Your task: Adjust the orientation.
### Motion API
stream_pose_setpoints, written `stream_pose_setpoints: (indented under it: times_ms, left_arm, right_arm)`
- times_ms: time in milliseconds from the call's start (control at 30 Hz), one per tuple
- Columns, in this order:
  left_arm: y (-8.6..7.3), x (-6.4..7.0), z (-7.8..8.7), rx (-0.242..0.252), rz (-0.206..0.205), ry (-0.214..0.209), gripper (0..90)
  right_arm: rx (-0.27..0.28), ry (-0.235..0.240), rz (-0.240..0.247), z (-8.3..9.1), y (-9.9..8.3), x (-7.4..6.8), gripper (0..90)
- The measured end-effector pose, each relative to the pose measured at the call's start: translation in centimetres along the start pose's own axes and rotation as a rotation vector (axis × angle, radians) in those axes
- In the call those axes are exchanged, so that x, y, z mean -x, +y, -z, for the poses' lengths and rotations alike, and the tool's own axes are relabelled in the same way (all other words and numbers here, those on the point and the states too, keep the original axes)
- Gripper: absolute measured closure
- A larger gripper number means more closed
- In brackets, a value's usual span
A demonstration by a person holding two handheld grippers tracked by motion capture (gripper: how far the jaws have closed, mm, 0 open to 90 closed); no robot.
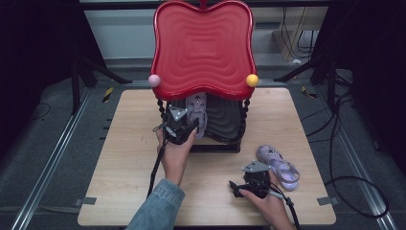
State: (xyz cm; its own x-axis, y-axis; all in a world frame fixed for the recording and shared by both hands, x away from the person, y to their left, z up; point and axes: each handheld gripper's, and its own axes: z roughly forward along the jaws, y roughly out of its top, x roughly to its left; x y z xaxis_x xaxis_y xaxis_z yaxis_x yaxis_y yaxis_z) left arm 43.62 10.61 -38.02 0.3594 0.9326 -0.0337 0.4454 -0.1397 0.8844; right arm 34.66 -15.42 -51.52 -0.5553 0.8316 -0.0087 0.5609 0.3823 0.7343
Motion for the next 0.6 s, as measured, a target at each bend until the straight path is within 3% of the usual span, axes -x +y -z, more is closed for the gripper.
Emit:
stream_pose_setpoints:
  times_ms: [133,400,500,600]
  left_arm:
    - [0.4,0.1,2.0,0.020,-0.030,-0.026,41.0]
    - [-0.6,-0.6,4.9,-0.027,-0.076,-0.084,33.9]
    - [-1.6,-1.0,5.6,-0.040,-0.086,-0.104,33.0]
    - [-2.3,-1.2,6.1,-0.041,-0.090,-0.114,30.7]
  right_arm:
    - [0.000,0.000,0.001,0.0,0.0,0.0,4.2]
    - [0.000,-0.002,0.000,0.0,0.0,0.0,4.7]
    - [-0.005,-0.010,-0.009,0.4,0.1,0.0,14.7]
    - [0.008,-0.005,-0.013,1.5,0.6,0.0,18.6]
